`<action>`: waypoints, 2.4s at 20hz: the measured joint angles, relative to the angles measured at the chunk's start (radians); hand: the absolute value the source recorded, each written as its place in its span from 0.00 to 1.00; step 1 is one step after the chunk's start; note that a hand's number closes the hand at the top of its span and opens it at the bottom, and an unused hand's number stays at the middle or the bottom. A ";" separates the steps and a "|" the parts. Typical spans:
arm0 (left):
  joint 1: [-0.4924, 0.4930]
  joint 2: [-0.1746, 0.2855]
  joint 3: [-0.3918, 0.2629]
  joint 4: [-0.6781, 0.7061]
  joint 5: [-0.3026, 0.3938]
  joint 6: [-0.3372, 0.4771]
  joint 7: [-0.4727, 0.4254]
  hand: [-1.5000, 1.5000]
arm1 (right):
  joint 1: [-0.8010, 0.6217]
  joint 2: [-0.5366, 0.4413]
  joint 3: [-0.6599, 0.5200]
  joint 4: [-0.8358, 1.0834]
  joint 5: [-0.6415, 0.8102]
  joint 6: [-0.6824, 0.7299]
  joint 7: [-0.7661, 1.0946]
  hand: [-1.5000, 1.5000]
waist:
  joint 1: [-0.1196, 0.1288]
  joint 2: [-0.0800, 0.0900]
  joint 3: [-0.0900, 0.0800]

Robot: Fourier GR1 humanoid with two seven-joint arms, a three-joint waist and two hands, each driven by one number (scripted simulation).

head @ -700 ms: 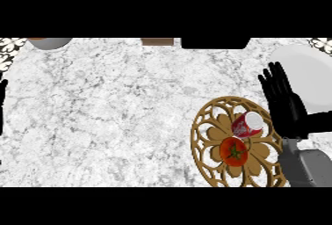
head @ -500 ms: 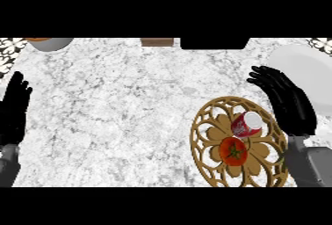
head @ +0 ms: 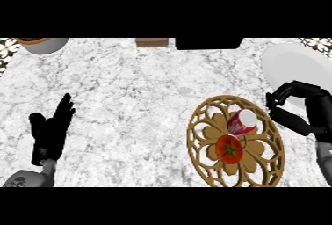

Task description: Pick the can from the placemat and place it in the plate

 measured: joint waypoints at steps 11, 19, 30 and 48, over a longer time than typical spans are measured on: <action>0.017 -0.061 -0.059 -0.019 -0.050 0.016 0.016 0.50 | 0.192 0.030 0.028 0.011 -0.010 0.142 -0.286 0.00 | 0.025 0.001 0.008; 0.020 -0.071 -0.057 -0.007 -0.060 -0.005 0.011 0.50 | 0.106 -0.172 0.055 -0.062 0.181 0.209 -0.030 0.00 | 0.034 0.001 0.006; 0.026 -0.078 -0.032 -0.020 -0.080 -0.031 0.016 0.50 | -0.072 -0.216 0.160 -0.082 0.193 0.533 0.339 0.00 | 0.043 0.002 0.007; 0.043 -0.172 0.061 -0.022 -0.191 -0.099 0.044 0.50 | -0.065 0.007 0.090 -0.021 0.419 0.724 0.356 0.00 | 0.034 0.002 0.008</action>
